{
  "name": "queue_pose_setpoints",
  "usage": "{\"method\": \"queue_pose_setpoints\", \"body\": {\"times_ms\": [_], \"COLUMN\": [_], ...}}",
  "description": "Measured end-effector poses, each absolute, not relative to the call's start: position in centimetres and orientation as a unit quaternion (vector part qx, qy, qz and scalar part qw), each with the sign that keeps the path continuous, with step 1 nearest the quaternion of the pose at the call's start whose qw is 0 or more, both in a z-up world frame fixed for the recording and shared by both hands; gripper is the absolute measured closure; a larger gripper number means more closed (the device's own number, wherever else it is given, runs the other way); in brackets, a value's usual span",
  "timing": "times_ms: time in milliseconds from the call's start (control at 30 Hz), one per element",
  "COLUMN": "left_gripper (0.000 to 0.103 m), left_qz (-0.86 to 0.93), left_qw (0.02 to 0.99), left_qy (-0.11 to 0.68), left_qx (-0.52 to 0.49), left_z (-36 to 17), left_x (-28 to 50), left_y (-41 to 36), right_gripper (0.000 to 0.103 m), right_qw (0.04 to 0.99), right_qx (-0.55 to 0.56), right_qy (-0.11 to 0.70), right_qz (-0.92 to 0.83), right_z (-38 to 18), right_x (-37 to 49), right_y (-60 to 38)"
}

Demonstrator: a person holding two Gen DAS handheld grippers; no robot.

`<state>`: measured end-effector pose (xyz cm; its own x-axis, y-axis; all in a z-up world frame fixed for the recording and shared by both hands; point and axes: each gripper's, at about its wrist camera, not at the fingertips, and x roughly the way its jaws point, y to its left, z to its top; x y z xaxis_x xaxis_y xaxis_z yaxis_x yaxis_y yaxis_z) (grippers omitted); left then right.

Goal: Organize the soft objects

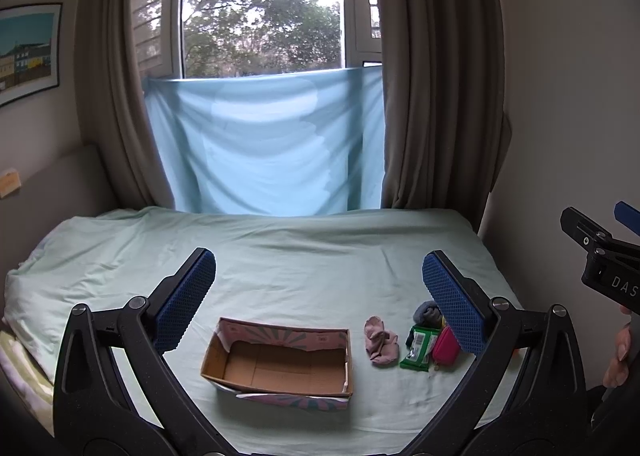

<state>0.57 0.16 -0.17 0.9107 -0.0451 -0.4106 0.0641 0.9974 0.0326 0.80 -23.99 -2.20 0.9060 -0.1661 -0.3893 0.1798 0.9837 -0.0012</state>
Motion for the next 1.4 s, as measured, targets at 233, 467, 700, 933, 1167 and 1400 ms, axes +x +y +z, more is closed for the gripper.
{"method": "queue_pose_setpoints", "body": {"times_ms": [233, 467, 700, 933, 1167, 1400], "left_gripper": [0.000, 0.000, 0.000, 0.000, 0.000, 0.000], "left_qz": [-0.031, -0.030, -0.046, -0.103, -0.154, -0.181], "left_qw": [0.977, 0.977, 0.974, 0.960, 0.945, 0.932], "left_qy": [0.211, 0.211, 0.221, 0.257, 0.282, 0.304], "left_qx": [0.025, 0.025, 0.023, 0.032, 0.053, 0.074], "left_z": [-0.1, -0.1, -0.9, -3.6, -8.6, -15.6], "left_x": [0.9, 0.9, 1.7, 4.0, 6.3, 7.7], "left_y": [0.4, 0.4, 0.5, -1.0, -6.7, -15.2], "right_gripper": [0.000, 0.000, 0.000, 0.000, 0.000, 0.000], "right_qw": [0.976, 0.975, 0.974, 0.961, 0.946, 0.937], "right_qx": [0.013, 0.015, 0.017, 0.024, 0.027, 0.020], "right_qy": [0.200, 0.202, 0.206, 0.234, 0.262, 0.287], "right_qz": [-0.090, -0.090, -0.097, -0.147, -0.191, -0.197], "right_z": [-2.2, -2.3, -3.0, -5.4, -9.6, -14.6], "right_x": [1.1, 1.1, 0.9, 0.7, 1.0, 2.8], "right_y": [-23.7, -23.2, -23.1, -24.6, -28.3, -34.0]}}
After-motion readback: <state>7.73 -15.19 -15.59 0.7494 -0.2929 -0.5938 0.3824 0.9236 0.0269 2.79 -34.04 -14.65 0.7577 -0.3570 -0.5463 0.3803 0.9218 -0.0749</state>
